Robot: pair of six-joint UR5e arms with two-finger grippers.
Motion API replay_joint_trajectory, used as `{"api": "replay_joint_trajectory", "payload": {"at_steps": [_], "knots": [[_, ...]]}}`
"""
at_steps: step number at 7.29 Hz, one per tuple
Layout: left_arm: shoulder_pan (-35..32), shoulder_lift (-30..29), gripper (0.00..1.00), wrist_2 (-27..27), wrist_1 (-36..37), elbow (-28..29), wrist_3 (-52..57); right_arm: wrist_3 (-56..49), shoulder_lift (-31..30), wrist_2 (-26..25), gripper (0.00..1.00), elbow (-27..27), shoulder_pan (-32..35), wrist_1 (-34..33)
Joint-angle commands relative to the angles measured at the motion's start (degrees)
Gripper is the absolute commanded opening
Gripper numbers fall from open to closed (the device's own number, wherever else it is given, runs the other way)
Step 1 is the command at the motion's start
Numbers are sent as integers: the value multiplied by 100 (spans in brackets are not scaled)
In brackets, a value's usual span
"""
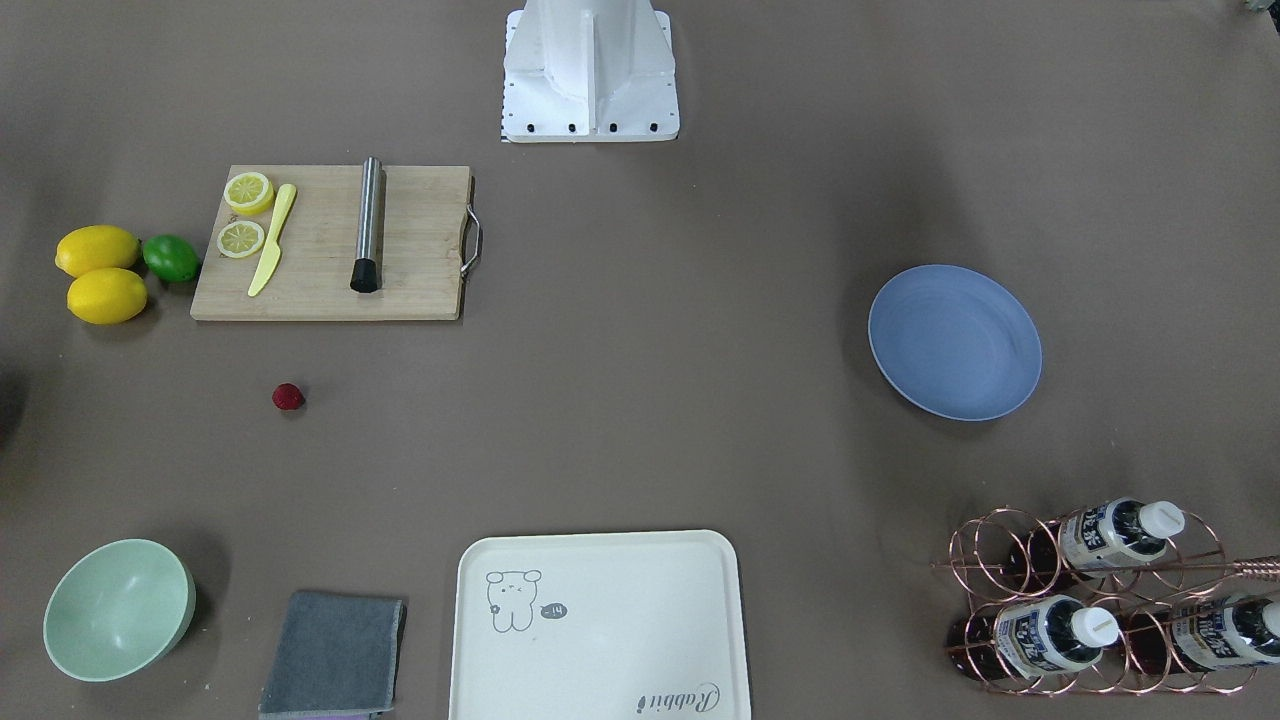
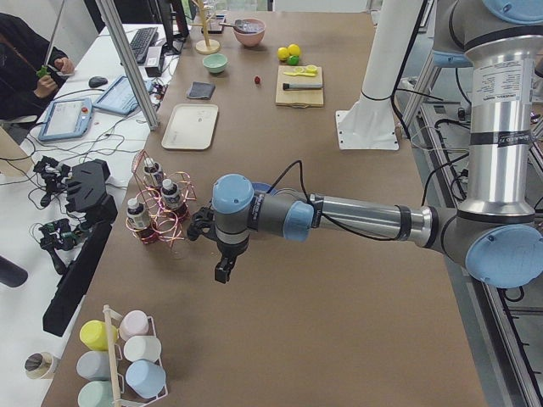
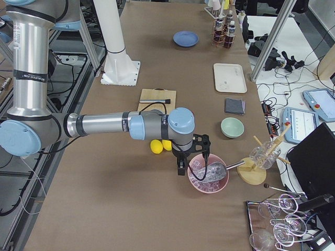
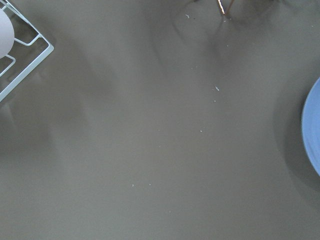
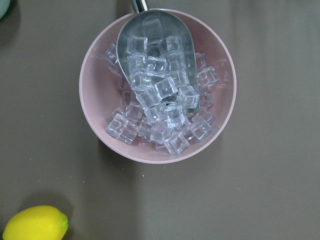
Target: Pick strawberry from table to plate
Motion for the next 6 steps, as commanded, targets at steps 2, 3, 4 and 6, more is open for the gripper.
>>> {"api": "replay_joint_trajectory", "payload": {"at_steps": [2, 3, 4, 6], "knots": [[-110, 62, 98, 132, 22, 28, 1, -3, 22, 13, 100, -100, -3, 21], [-145, 158, 98, 132, 22, 2, 1, -3, 22, 5, 100, -100, -3, 30], [-145, 168, 98, 132, 22, 10, 1, 6, 22, 5, 100, -100, -3, 30], [-145, 168, 98, 106, 22, 10, -7, -3, 22, -4, 100, -91, -3, 30]]}}
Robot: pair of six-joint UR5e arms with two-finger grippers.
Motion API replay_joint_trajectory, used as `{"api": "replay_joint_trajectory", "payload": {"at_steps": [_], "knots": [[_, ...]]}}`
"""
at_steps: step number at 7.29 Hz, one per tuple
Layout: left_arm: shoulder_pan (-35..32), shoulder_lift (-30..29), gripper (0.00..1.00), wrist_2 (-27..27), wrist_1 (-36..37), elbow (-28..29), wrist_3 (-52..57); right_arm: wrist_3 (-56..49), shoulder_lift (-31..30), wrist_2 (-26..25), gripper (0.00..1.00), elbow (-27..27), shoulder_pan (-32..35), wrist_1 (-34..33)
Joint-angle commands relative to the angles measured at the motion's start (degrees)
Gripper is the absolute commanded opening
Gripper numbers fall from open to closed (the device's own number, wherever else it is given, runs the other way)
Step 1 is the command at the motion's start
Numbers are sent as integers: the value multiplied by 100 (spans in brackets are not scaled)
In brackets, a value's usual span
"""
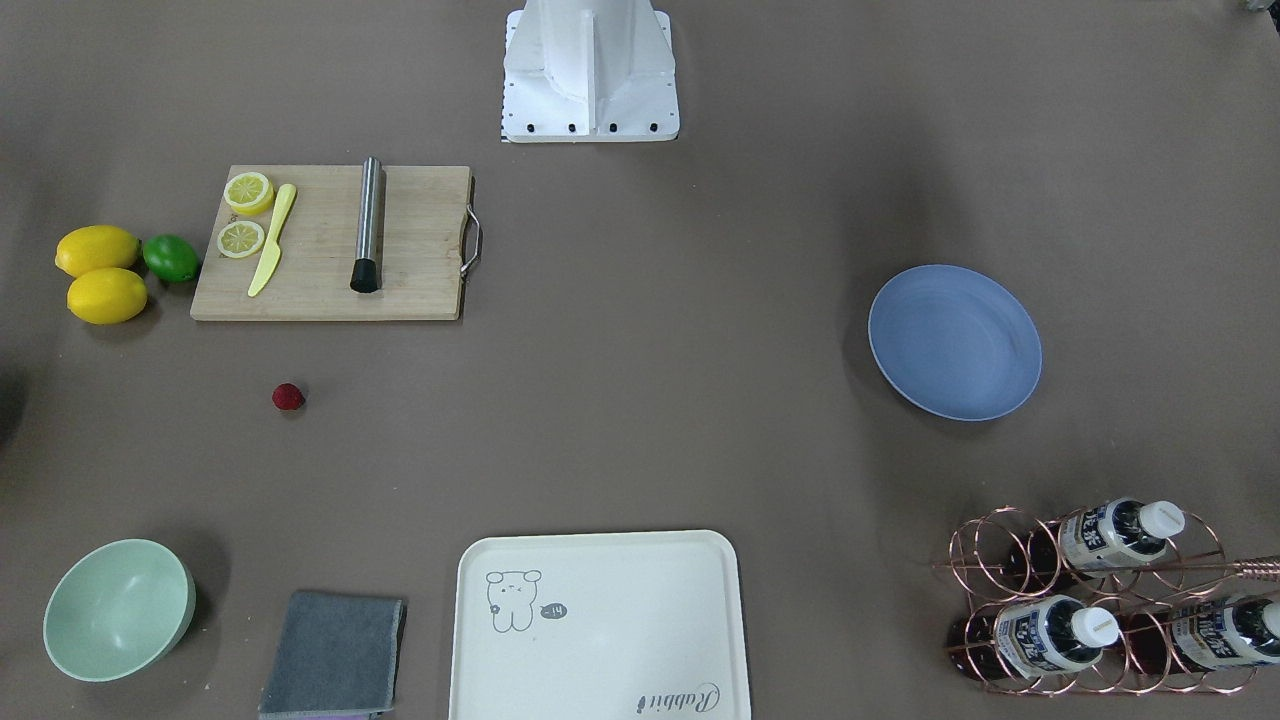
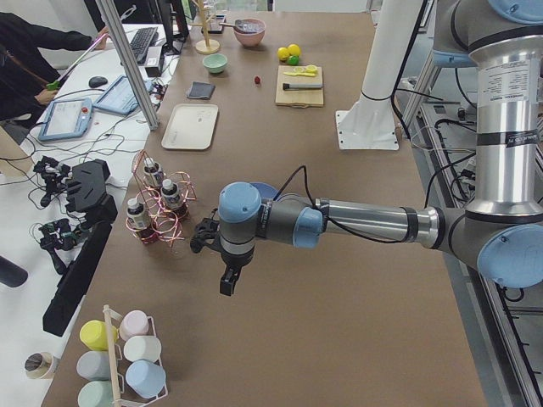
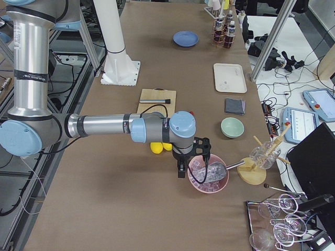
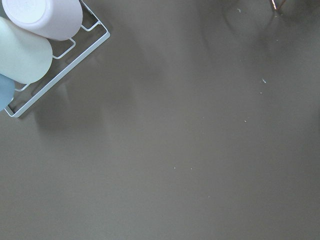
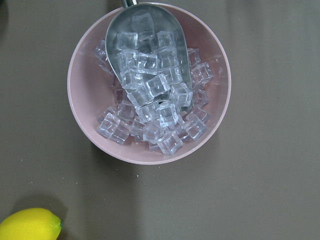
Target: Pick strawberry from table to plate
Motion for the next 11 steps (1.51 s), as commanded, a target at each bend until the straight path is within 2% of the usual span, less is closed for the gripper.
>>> {"api": "replay_joint_trajectory", "payload": {"at_steps": [1, 4, 11], "knots": [[-3, -3, 98, -7, 0, 21, -7, -2, 0, -19, 100, 42, 0, 1], [-73, 5, 98, -34, 9, 47, -33, 59, 227, -19, 100, 35, -52, -8], [-74, -56, 98, 1, -70, 91, -42, 59, 246, -55, 100, -28, -132, 1]]}}
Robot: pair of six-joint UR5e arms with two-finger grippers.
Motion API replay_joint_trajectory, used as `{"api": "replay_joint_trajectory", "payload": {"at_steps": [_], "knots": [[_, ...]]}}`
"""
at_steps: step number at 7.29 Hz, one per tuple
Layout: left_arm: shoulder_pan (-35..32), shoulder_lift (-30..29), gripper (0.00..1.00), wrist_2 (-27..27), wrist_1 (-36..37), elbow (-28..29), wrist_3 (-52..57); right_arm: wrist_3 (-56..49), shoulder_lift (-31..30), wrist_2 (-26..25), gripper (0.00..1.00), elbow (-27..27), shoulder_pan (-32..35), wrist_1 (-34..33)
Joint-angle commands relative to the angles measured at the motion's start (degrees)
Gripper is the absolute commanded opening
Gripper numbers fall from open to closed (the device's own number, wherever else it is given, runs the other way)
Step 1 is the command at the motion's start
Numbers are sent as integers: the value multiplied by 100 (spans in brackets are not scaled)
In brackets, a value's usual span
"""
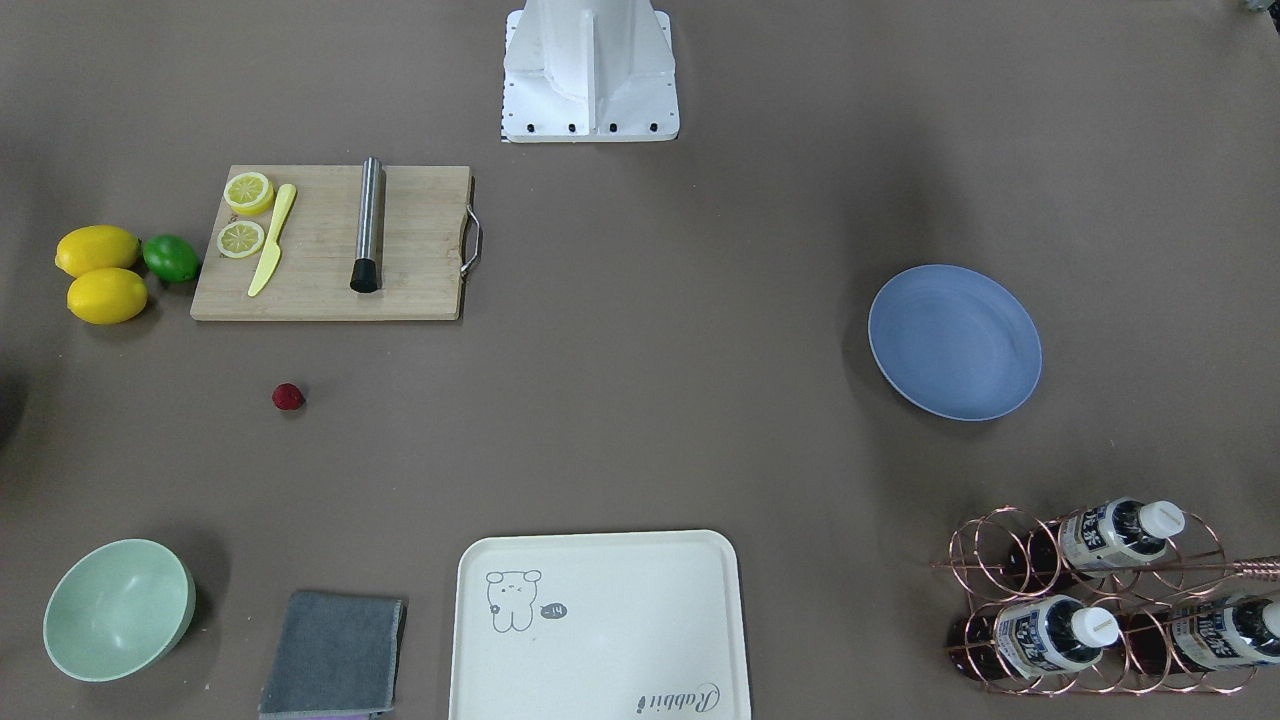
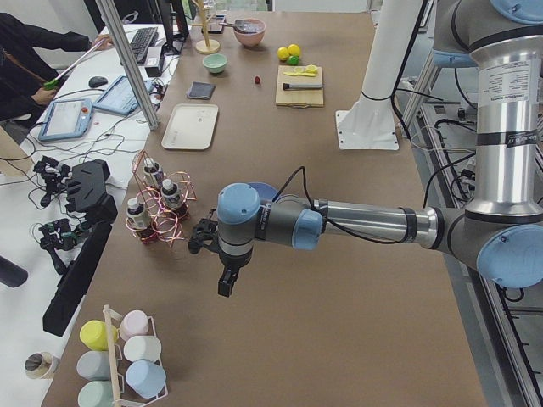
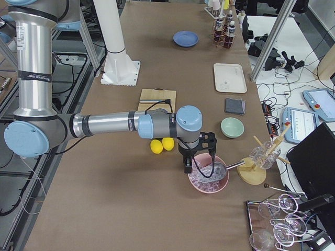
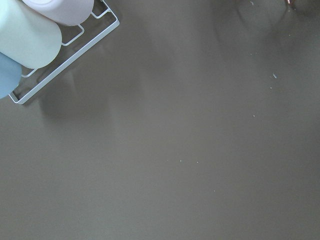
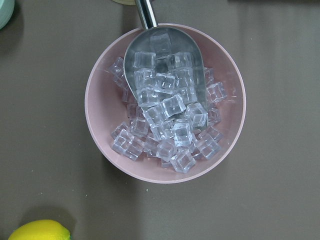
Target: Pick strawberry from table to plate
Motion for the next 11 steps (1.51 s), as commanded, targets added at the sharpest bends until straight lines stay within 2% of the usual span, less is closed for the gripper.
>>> {"api": "replay_joint_trajectory", "payload": {"at_steps": [1, 3, 4, 11], "knots": [[0, -34, 98, 18, 11, 143, -29, 9, 10, -2, 100, 30, -1, 0], [-9, -52, 98, -44, 2, 22, -11, 96, 45, -2, 100, 30, -1, 0], [0, -156, 98, 0, 2, 187, -3, 105, 80, -2, 100, 21, -1, 0], [-9, -95, 98, -79, -191, 136, -11, 70, 63, 68, 100, 161, -1, 9]]}}
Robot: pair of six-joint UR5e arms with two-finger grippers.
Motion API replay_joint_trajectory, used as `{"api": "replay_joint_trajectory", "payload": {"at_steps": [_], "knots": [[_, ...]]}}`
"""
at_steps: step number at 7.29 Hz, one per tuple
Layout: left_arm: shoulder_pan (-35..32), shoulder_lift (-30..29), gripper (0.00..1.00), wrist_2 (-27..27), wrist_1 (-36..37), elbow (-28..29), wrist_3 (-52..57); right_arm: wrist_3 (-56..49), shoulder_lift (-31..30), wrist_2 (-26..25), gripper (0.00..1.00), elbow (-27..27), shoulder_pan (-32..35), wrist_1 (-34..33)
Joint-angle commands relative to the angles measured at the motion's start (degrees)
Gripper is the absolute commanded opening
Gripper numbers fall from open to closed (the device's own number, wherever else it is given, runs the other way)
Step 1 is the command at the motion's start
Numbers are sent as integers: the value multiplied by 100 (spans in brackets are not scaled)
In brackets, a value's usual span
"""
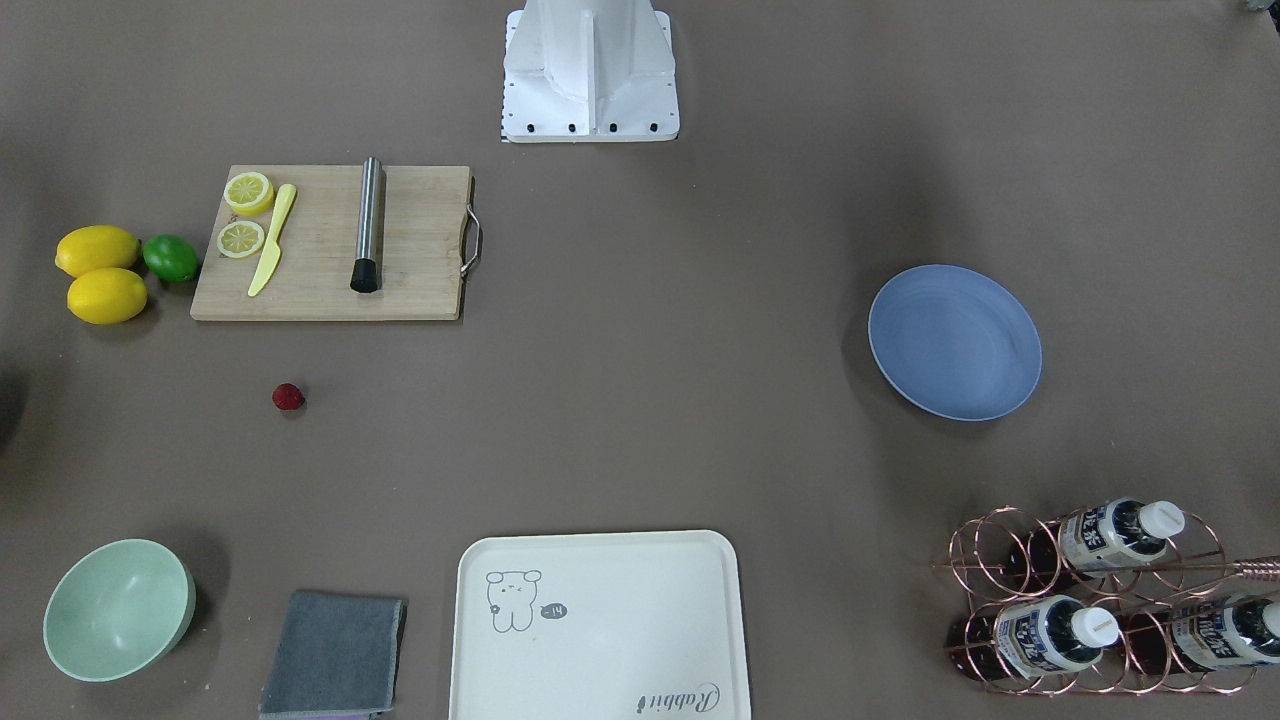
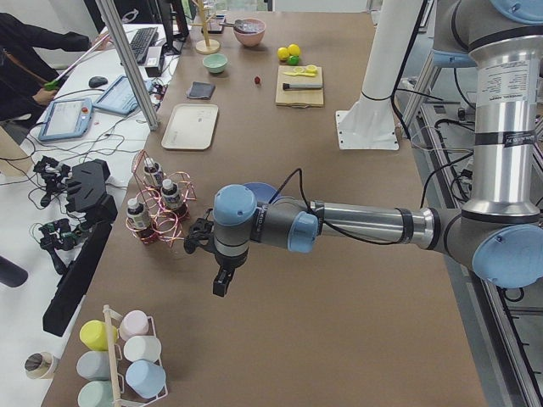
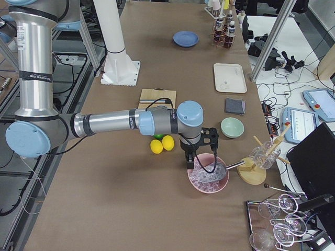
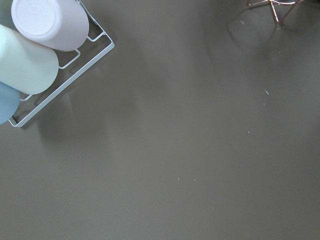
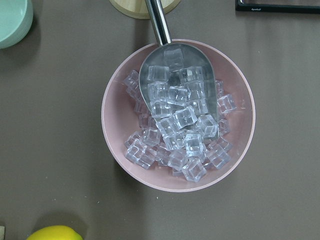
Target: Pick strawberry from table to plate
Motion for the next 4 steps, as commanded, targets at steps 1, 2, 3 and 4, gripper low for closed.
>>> {"api": "replay_joint_trajectory", "payload": {"at_steps": [1, 2, 3, 4], "knots": [[1, -53, 98, -323, -19, -65, -412, 63, 13, 50, 100, 80, -39, 0], [122, -141, 98, -700, -306, -74, -1042, 73, 48, 68, 100, 159, -170, 0], [550, -159, 98, -878, -1014, -83, -1779, 90, 57, 77, 100, 186, -189, 0], [1172, -151, 98, -906, -1813, -57, -2639, 377, 66, 77, 100, 238, -189, 0]]}}
